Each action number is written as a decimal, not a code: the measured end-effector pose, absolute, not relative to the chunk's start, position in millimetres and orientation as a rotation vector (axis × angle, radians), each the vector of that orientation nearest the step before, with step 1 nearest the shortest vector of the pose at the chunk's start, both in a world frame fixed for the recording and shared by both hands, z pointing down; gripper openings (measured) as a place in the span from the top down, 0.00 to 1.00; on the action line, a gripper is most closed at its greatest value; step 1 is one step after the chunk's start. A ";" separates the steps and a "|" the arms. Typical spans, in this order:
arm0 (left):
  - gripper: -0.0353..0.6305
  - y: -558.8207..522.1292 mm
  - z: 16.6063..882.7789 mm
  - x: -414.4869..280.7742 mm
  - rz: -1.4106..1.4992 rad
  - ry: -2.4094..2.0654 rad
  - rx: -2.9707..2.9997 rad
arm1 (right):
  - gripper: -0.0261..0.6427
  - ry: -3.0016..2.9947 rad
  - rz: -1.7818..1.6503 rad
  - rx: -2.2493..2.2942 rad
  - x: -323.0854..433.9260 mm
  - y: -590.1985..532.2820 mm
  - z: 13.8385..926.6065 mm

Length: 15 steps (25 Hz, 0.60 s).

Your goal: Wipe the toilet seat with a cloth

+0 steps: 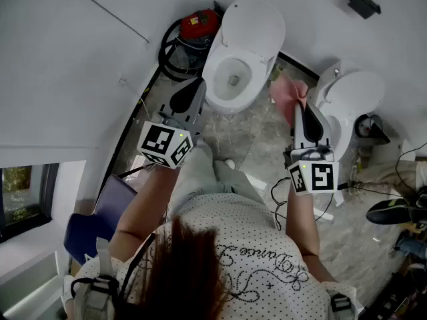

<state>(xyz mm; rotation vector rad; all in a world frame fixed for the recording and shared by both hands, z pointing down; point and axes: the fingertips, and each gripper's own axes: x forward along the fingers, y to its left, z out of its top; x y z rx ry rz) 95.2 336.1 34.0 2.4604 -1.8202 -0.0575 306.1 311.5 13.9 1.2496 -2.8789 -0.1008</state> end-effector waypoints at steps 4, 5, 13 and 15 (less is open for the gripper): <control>0.95 334.8 35.1 96.1 -0.055 -1.825 2.459 | 0.91 -2.894 -0.085 1.209 297.7 313.7 17.2; 0.95 334.6 35.1 96.4 -0.054 -1.825 2.460 | 0.91 -2.894 -0.087 1.209 296.9 314.0 17.4; 0.95 331.7 35.0 98.4 -0.042 -1.823 2.463 | 0.91 -2.919 -0.079 1.249 302.2 309.9 11.3; 0.95 329.6 33.7 99.4 -0.035 -1.824 2.465 | 0.91 -2.922 -0.075 1.251 303.0 306.9 10.4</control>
